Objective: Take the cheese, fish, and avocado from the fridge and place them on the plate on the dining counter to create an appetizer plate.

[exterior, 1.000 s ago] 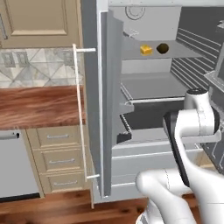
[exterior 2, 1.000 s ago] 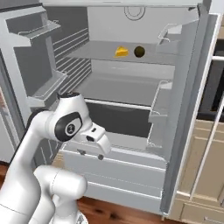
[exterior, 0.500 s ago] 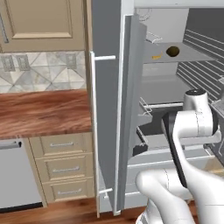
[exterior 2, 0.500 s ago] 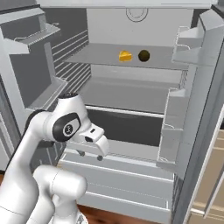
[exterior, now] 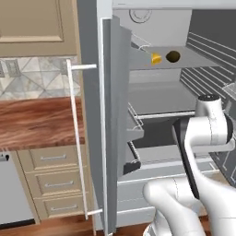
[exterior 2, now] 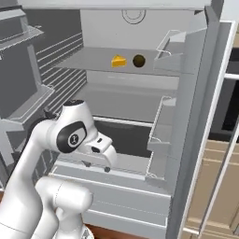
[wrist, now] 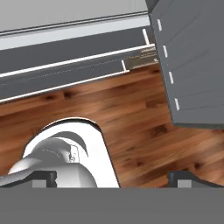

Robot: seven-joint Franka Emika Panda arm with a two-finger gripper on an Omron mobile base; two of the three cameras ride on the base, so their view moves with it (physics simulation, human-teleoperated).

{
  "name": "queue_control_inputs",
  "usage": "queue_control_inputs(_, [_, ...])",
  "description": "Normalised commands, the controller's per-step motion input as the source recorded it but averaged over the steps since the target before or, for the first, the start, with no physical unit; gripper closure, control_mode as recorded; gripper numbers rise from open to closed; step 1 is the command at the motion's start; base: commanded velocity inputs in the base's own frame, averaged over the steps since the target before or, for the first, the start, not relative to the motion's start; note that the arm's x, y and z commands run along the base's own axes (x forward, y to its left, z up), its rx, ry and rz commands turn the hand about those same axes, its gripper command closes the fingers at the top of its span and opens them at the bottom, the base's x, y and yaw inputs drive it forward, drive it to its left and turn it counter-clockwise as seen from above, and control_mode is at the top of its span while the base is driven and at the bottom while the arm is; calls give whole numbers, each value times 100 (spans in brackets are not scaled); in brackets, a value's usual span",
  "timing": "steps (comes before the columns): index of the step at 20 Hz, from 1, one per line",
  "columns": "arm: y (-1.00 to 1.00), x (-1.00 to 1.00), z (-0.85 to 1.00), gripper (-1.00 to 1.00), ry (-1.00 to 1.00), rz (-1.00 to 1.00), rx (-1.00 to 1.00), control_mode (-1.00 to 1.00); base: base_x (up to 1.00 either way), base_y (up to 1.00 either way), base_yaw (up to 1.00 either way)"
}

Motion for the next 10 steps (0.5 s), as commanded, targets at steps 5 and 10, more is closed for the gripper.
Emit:
queue_control_inputs(5, [0,0,0,-100,0,0,0,100,66,0,0])
queue_control_inputs(10, [0,0,0,-100,0,0,0,100,59,-18,2])
